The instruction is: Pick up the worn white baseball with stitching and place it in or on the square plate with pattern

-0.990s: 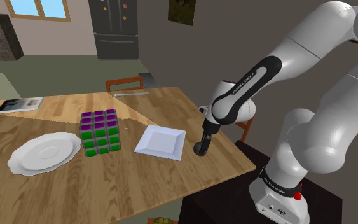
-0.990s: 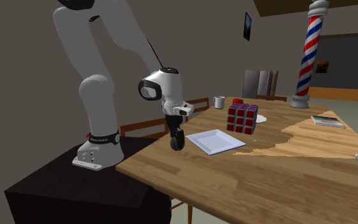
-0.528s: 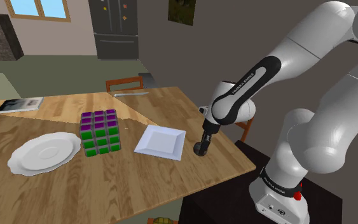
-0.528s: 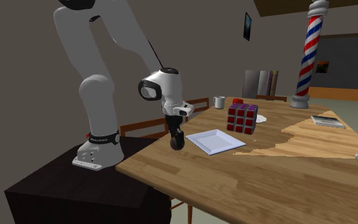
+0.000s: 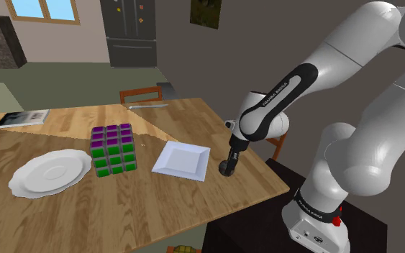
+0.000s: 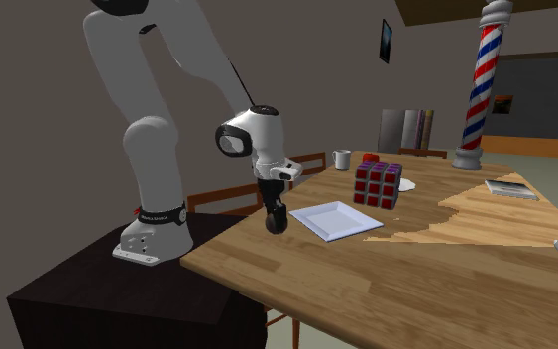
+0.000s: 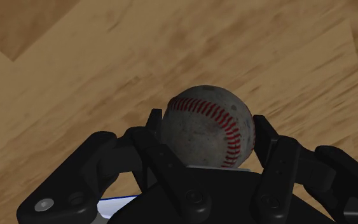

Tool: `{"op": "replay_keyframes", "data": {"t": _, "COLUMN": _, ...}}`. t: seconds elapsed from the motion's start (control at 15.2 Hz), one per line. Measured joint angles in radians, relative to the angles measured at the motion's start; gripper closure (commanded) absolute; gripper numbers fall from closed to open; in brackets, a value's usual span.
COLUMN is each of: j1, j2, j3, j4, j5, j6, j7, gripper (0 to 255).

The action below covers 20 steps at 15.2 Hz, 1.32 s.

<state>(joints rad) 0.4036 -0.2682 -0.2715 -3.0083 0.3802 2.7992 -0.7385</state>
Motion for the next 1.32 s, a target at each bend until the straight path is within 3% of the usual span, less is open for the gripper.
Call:
{"op": "replay_keyframes", "data": {"t": 0.73, "j1": -0.137, "j2": -0.215, "j3": 0.093, "j4": 0.010, "j5": -0.161, "j6": -0.221, "j7": 0.140, "gripper": 255}}
{"op": "replay_keyframes", "data": {"t": 1.19, "j1": -0.175, "j2": -0.321, "j3": 0.118, "j4": 0.042, "j5": -0.203, "j6": -0.360, "j7": 0.182, "gripper": 255}}
{"op": "replay_keyframes", "data": {"t": 1.32, "j1": -0.154, "j2": -0.272, "j3": 0.125, "j4": 0.085, "j5": -0.188, "j6": -0.351, "j7": 0.194, "gripper": 255}}
